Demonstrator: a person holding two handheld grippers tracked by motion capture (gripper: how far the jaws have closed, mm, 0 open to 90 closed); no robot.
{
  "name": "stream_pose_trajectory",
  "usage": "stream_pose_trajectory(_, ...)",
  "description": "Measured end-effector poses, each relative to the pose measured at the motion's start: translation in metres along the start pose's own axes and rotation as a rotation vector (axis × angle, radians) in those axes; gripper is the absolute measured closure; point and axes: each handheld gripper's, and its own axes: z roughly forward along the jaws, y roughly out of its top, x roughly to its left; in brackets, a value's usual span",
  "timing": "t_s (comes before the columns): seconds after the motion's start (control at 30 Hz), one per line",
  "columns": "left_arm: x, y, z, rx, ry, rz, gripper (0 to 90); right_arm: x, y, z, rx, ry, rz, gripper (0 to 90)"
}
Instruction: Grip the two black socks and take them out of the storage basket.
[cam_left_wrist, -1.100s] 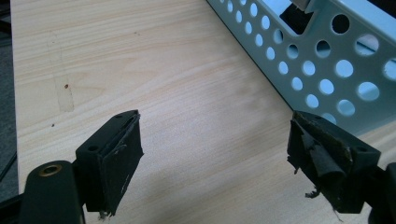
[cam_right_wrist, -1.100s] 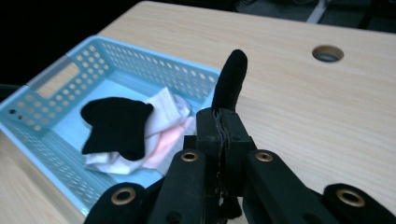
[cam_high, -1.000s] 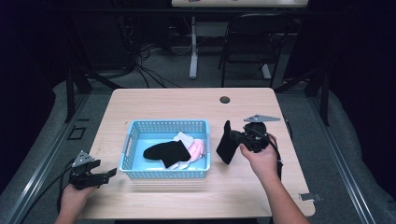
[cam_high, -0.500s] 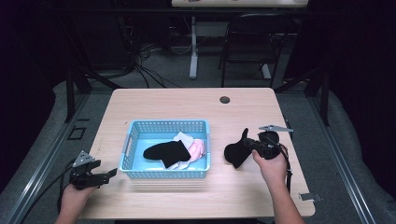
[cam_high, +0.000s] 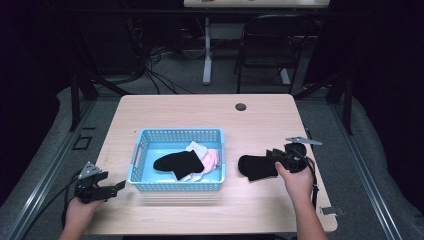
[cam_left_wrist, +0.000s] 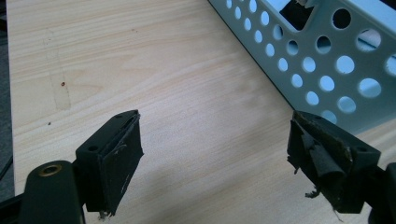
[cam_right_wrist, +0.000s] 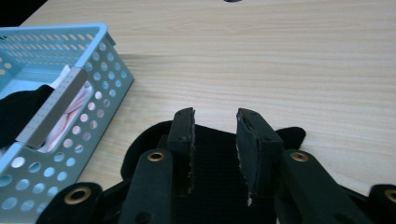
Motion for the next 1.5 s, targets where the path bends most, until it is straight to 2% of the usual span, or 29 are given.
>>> stream_pose_trajectory(0.27, 0.0, 0.0, 0.0, 0.0, 0.0, -0.001, 17.9, 0.015, 0.01, 0.003, 0.018, 0.024, -0.06, 61.0)
stream_pose_trajectory(0.37, 0.0, 0.0, 0.0, 0.0, 0.0, -0.001, 17.9, 0.025, 0.016, 0.005, 0.024, 0.045, -0.09, 59.2)
stream_pose_trajectory(0.47, 0.0, 0.0, 0.0, 0.0, -0.001, -0.001, 17.9, 0.043, 0.024, 0.01, 0.051, 0.082, -0.142, 58.4)
stream_pose_trajectory(0.5, 0.0, 0.0, 0.0, 0.0, -0.001, -0.001, 17.9, 0.043, 0.024, 0.01, 0.051, 0.082, -0.142, 58.4)
stream_pose_trajectory(0.57, 0.0, 0.0, 0.0, -0.001, -0.001, -0.001, 17.9, 0.052, 0.029, 0.015, 0.066, 0.101, -0.163, 58.3)
stream_pose_trajectory(0.6, 0.0, 0.0, -0.001, -0.001, -0.001, 0.0, 17.9, 0.062, 0.032, 0.02, 0.075, 0.127, -0.176, 58.3)
stream_pose_trajectory(0.63, 0.0, 0.0, -0.001, -0.001, -0.001, 0.0, 17.9, 0.062, 0.032, 0.02, 0.075, 0.127, -0.176, 58.3)
stream_pose_trajectory(0.67, 0.0, 0.0, -0.001, 0.0, 0.0, 0.0, 17.9, 0.072, 0.036, 0.025, 0.092, 0.157, -0.182, 58.3)
stream_pose_trajectory(0.7, 0.0, 0.0, -0.001, 0.0, 0.0, 0.0, 17.9, 0.072, 0.036, 0.025, 0.092, 0.157, -0.182, 58.3)
stream_pose_trajectory(0.73, 0.001, 0.0, -0.001, 0.0, -0.001, 0.003, 17.9, 0.083, 0.039, 0.031, 0.108, 0.173, -0.206, 58.4)
stream_pose_trajectory(0.77, 0.001, 0.0, -0.001, 0.0, -0.001, 0.003, 17.9, 0.083, 0.039, 0.031, 0.108, 0.173, -0.206, 58.4)
stream_pose_trajectory(1.03, 0.001, 0.001, -0.001, 0.0, -0.002, 0.003, 17.9, 0.13, 0.051, 0.054, 0.183, 0.228, -0.294, 60.2)
stream_pose_trajectory(1.07, 0.001, 0.001, -0.001, -0.006, -0.003, -0.002, 17.9, 0.14, 0.053, 0.06, 0.192, 0.236, -0.311, 60.7)
stream_pose_trajectory(1.1, 0.001, 0.001, -0.001, -0.006, -0.003, -0.002, 17.9, 0.14, 0.053, 0.06, 0.192, 0.236, -0.311, 60.7)
stream_pose_trajectory(1.13, 0.001, 0.001, -0.001, -0.007, -0.003, -0.004, 17.9, 0.149, 0.055, 0.066, 0.205, 0.244, -0.326, 61.1)
stream_pose_trajectory(1.17, 0.001, 0.001, -0.001, -0.007, -0.003, -0.004, 17.9, 0.149, 0.055, 0.066, 0.205, 0.244, -0.326, 61.1)
stream_pose_trajectory(1.23, 0.001, 0.001, -0.002, -0.01, -0.003, -0.003, 17.9, 0.161, 0.057, 0.077, 0.225, 0.254, -0.344, 61.7)
stream_pose_trajectory(1.3, 0.001, 0.001, -0.002, -0.011, -0.003, -0.002, 17.9, 0.164, 0.057, 0.081, 0.23, 0.257, -0.344, 61.7)
stream_pose_trajectory(1.33, 0.001, 0.001, -0.002, -0.011, -0.004, -0.002, 17.9, 0.17, 0.058, 0.088, 0.244, 0.26, -0.345, 62.1)
stream_pose_trajectory(1.5, 0.001, 0.001, -0.002, -0.012, -0.004, -0.001, 17.9, 0.179, 0.056, 0.103, 0.287, 0.252, -0.36, 62.7)
